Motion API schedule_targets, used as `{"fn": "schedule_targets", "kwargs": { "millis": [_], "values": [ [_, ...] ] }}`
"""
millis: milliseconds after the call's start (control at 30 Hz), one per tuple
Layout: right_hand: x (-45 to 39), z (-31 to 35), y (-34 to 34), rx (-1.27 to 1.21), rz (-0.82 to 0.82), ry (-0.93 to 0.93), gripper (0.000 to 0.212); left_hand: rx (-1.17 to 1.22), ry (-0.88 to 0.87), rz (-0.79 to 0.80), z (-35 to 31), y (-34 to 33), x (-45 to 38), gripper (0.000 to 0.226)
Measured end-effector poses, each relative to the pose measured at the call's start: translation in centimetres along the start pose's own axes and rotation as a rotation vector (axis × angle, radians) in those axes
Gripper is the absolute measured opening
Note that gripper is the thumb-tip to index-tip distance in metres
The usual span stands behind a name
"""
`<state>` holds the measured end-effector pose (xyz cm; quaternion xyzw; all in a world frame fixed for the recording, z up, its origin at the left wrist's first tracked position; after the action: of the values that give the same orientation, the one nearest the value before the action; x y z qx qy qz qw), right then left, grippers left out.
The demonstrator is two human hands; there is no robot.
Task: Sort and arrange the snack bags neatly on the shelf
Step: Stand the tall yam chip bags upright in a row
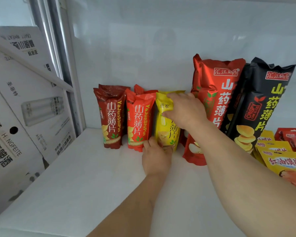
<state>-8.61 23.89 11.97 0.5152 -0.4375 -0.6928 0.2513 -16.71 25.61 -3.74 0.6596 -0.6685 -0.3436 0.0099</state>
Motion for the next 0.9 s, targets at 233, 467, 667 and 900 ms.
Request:
{"fn": "schedule_targets", "kwargs": {
  "millis": [233,467,667,900],
  "values": [
    [-1.0,3.3,2.2,-0.168,-0.074,0.033,0.062,-0.048,-0.022,-0.293,2.5,4.5,-1.3,0.061],
    [-6.3,6.6,0.9,-0.206,0.12,0.006,0.054,-0.003,0.031,-0.173,4.5,5.2,-2.6,0.09],
    [-10.2,7.2,0.2,-0.134,0.234,-0.012,0.048,0.004,0.056,-0.121,5.0,4.7,-3.7,0.098],
    [-13.4,8.0,-1.0,0.011,0.336,-0.036,0.056,0.006,0.058,-0.117,5.9,4.0,-4.3,0.096]
  ]
}}
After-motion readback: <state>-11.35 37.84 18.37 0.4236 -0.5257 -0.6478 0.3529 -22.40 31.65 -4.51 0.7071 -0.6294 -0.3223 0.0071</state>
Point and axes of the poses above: each hand's wrist, its own x-axis away from the middle knuckle, its own y-axis out of the back of the hand, z = x × y, the point moved 1 cm from there along -x, towards the middle knuckle, and after that the axes turned 9 degrees about -y, right-handed, at the moved point
